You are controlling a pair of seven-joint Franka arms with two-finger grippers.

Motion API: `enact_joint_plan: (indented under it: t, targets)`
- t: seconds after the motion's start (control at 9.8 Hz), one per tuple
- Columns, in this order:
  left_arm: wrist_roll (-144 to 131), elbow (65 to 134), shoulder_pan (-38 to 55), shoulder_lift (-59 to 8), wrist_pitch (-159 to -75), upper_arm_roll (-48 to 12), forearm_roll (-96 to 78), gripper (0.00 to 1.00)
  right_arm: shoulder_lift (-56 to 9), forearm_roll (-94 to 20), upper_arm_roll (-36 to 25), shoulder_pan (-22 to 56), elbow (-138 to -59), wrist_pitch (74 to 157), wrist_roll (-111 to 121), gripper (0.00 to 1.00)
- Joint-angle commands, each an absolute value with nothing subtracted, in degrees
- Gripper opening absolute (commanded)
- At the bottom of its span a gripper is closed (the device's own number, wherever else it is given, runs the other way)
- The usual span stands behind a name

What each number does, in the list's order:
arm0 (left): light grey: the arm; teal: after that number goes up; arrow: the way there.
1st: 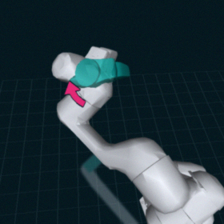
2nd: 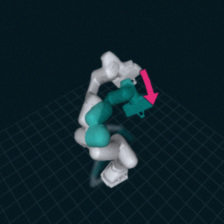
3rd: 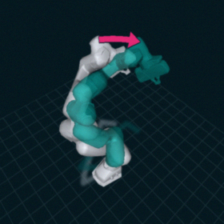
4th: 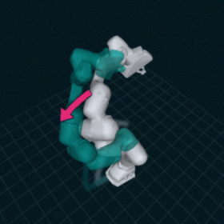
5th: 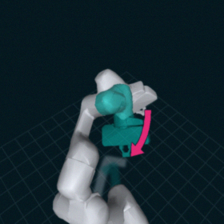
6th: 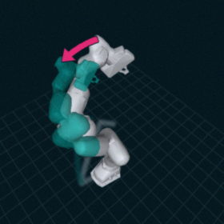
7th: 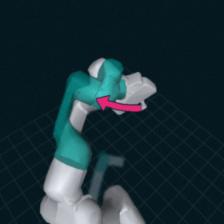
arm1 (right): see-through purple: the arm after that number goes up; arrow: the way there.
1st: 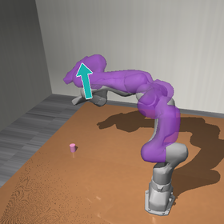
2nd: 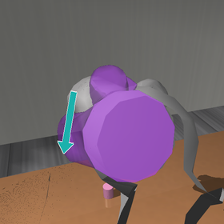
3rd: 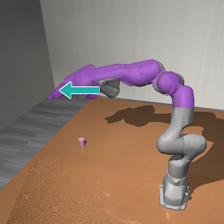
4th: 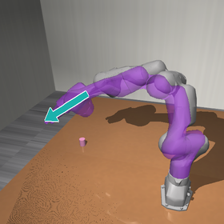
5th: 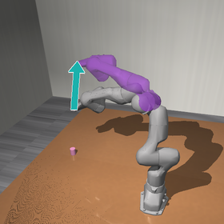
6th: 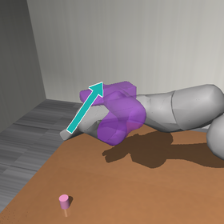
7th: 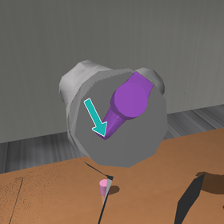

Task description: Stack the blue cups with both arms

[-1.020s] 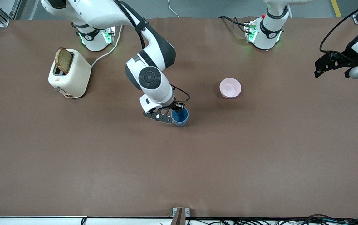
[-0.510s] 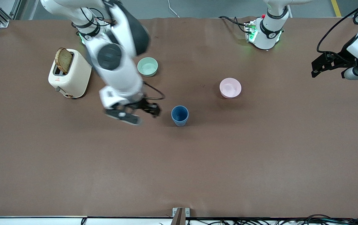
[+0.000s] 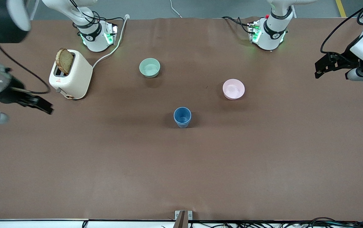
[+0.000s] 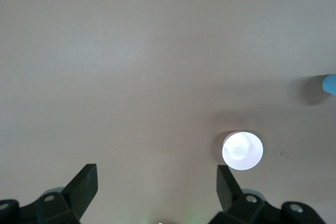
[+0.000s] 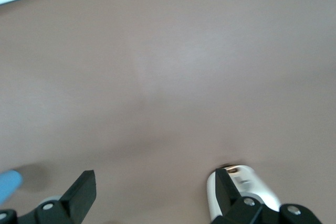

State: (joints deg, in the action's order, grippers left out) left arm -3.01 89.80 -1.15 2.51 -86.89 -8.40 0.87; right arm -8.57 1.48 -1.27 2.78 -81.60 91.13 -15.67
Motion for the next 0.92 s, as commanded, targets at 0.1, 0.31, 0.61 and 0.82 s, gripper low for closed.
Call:
enact_joint_plan:
  t: [0.1,0.31,0.61,0.82]
  targets:
    - [-0.8,91.9,-1.7,3.1,-86.8,-8.5,0.6,1.0,-1.6,1.8,0.2,-3.3,-86.8,88.3,-5.5,1.0]
    - [-0.9,91.8,-1.6,3.1,-86.7,-8.5,0.6,1.0,-0.4,1.8,0.2,-4.4,-88.4,88.7,-3.2,1.0]
    - [-1.6,90.2,-1.5,2.6,-85.5,-8.5,1.0,1.0,-0.6,1.6,0.2,-4.6,-88.2,88.2,-0.6,1.0]
    - [-1.1,89.7,-1.6,2.4,-85.5,-8.5,1.1,1.0,-0.8,-0.8,0.1,-5.8,-88.1,88.3,-0.4,1.0]
